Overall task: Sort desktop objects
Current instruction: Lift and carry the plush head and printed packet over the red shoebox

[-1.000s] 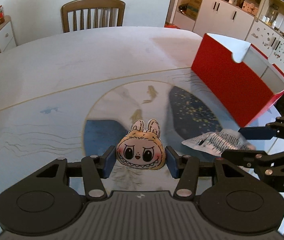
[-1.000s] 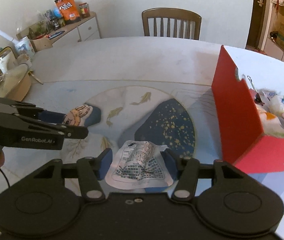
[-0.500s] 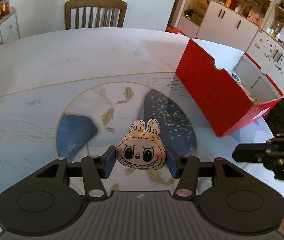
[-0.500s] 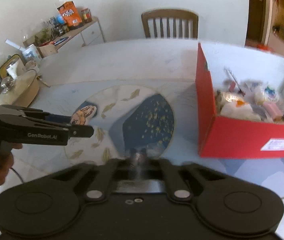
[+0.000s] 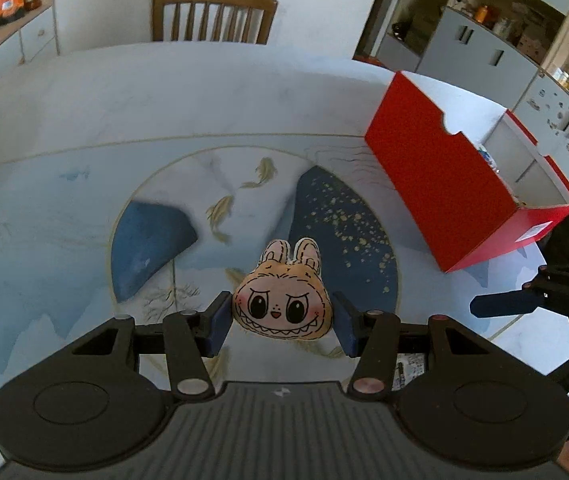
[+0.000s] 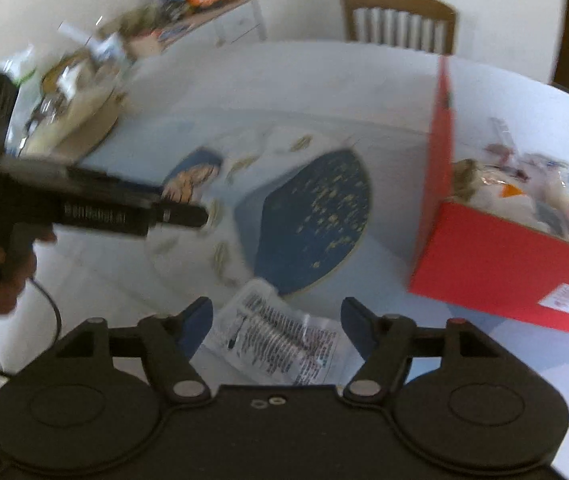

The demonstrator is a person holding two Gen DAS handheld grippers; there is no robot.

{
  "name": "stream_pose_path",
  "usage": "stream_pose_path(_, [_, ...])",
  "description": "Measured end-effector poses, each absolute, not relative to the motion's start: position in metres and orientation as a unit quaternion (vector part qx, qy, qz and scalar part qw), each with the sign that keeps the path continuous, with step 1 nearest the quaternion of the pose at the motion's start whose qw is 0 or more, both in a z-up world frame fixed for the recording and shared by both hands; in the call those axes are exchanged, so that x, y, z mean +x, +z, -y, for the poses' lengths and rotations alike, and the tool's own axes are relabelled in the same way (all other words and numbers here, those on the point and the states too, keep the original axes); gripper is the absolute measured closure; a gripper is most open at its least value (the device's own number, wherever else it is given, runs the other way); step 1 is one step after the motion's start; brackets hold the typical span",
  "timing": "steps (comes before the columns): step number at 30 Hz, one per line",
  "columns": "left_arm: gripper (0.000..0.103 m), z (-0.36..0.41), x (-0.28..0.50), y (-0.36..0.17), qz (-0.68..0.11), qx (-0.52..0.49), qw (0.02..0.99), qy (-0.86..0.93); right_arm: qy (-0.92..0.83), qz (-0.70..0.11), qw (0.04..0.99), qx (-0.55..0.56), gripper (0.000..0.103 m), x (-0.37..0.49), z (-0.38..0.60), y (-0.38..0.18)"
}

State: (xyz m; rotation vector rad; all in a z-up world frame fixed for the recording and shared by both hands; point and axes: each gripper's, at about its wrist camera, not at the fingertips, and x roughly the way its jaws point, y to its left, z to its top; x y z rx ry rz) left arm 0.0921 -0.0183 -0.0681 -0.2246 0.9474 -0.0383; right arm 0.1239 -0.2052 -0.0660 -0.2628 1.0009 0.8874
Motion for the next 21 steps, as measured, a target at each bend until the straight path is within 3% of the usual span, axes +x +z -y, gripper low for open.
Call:
stream_pose_path(4, [0.051, 0.015, 0.09, -0.074, -0.461, -0.113, 0.88, -0.015, 0.445, -0.458, 0.752, -0.163, 0.017, 0.125, 0.198, -0.073])
stream_pose_path(8, [0.051, 0.012, 0.089, -0.076, -0.465, -0.115, 0.878, -0.015, 0.472, -0.443, 0.733, -0.209, 0.014, 0.126, 0.19, -0.08])
stream_pose_path(16, [0.051, 0.01, 0.089, -0.077, -0.469, -0.115, 0.876, -0.019, 0.53, -0.42, 0.68, -0.285, 0.015, 0.126, 0.177, -0.093])
stream_pose_path(21, [0.051, 0.01, 0.089, -0.078, -0.47, -0.113, 0.875, -0.02, 0.534, -0.426, 0.661, -0.31, 0.024, 0.127, 0.17, -0.106])
